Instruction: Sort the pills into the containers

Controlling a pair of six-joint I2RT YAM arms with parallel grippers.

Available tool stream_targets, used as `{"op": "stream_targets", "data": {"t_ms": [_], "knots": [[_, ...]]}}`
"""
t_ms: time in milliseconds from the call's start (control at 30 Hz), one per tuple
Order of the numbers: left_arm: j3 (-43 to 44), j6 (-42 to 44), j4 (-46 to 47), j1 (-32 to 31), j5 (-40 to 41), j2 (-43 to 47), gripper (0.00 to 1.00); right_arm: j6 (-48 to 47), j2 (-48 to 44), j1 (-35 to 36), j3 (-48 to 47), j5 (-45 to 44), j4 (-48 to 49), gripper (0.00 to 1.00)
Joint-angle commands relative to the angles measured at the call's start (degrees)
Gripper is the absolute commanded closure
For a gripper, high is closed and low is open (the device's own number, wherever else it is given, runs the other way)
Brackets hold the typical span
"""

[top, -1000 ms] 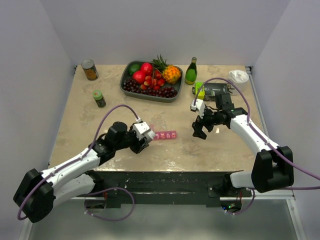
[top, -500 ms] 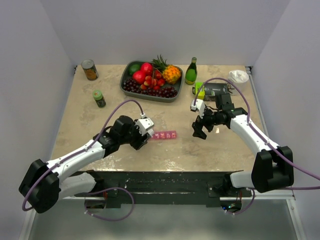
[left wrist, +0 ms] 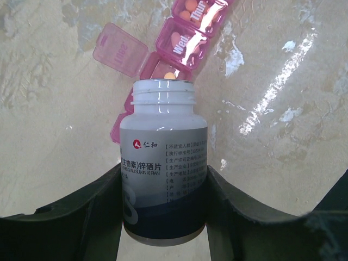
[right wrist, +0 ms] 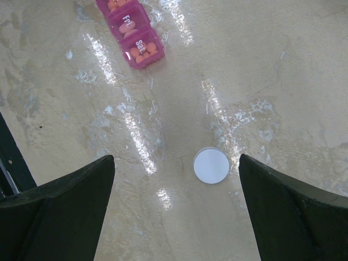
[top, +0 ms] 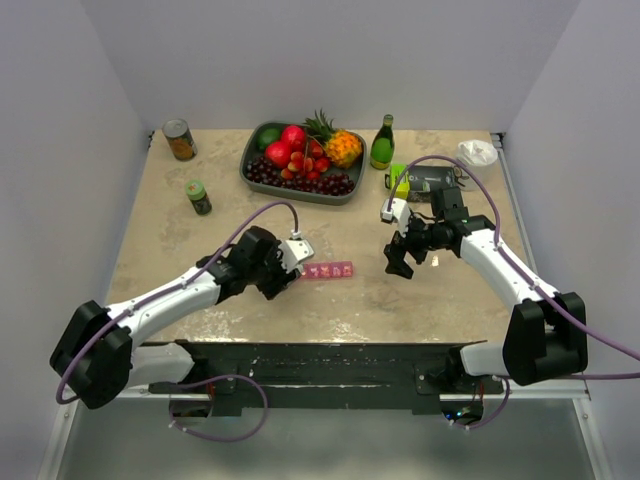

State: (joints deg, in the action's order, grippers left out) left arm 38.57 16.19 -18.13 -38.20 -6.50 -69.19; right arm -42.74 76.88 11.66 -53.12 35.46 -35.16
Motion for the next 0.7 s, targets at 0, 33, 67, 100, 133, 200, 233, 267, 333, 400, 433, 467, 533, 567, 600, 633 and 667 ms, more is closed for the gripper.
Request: {"op": "stream_targets", "data": {"t_ms": [0, 33, 67, 100, 133, 200, 233, 267, 333, 400, 433, 467, 533, 567, 600, 633, 667], "knots": [[3.97, 2.36, -1.90, 0.40, 0.79, -1.91, 1.00, -1.12, -0.42, -0.15, -0.49, 0.92, -0.18, 0.01], [4.23, 2.53, -2.26, 0.40, 0.79, -2.70, 1.00, -1.12, -0.42, -0.23, -0.49, 0.92, -0.18, 0.01], [4.50, 2.45, -2.43, 0.32, 0.70, -2.97, 1.00, -1.12, -0.50, -0.23, -0.49, 1.01, -0.26, 0.01], [5.02, 2.53, -2.78, 0.40, 0.61, -3.23, 1.00, -1.12, -0.42, -0.15, -0.49, 1.01, -0.18, 0.01], [5.29, 2.54, -3.14, 0.32, 0.61, -3.76, 1.00, -1.12, -0.50, -0.23, -0.49, 1.01, -0.18, 0.01], [6.34, 2.54, -4.36, 0.32, 0.88, -4.55, 1.00, -1.12, -0.50, -0.23, -0.49, 1.01, -0.18, 0.01], [6.78, 2.54, -4.89, 0.40, 1.14, -5.42, 1.00, -1.20, -0.42, -0.23, -0.49, 1.10, -0.18, 0.01], [7.48, 2.45, -5.33, 0.32, 1.32, -5.78, 1.00, -1.20, -0.50, -0.23, -0.49, 1.10, -0.18, 0.01], [7.84, 2.62, -6.39, 0.23, 1.49, -6.57, 1.00, -1.20, -0.50, -0.23, -0.49, 1.10, -0.26, 0.01], [8.63, 2.54, -7.18, 0.23, 1.67, -7.10, 1.00, -1.20, -0.50, -0.23, -0.49, 1.10, -0.18, 0.01], [8.72, 2.54, -7.44, 0.05, 1.76, -7.36, 1.00, -1.20, -0.50, -0.23, -0.49, 1.10, -0.26, 0.01], [9.24, 2.62, -7.79, -0.04, 1.93, -7.54, 1.00, -1.29, -0.50, -0.23, -0.49, 1.10, -0.26, 0.01], [9.86, 2.71, -8.93, -0.47, 2.28, -8.50, 1.00, -1.29, -0.50, -0.23, -0.58, 1.10, -0.26, 0.01], [10.64, 2.62, -9.81, -0.48, 2.54, -8.94, 1.00, -1.29, -0.50, -0.23, -0.58, 1.19, -0.26, 0.01], [11.00, 2.62, -10.25, -0.56, 2.81, -9.82, 1.00, -1.29, -0.50, -0.32, -0.58, 1.19, -0.35, 0.01], [11.35, 2.62, -10.69, -0.83, 2.99, -10.17, 1.00, -1.29, -0.59, -0.24, -0.58, 1.19, -0.35, 0.01], [12.14, 2.54, -11.39, -0.92, 3.16, -10.61, 1.00, -1.29, -0.51, -0.23, -0.58, 1.19, -0.35, 0.01]]}}
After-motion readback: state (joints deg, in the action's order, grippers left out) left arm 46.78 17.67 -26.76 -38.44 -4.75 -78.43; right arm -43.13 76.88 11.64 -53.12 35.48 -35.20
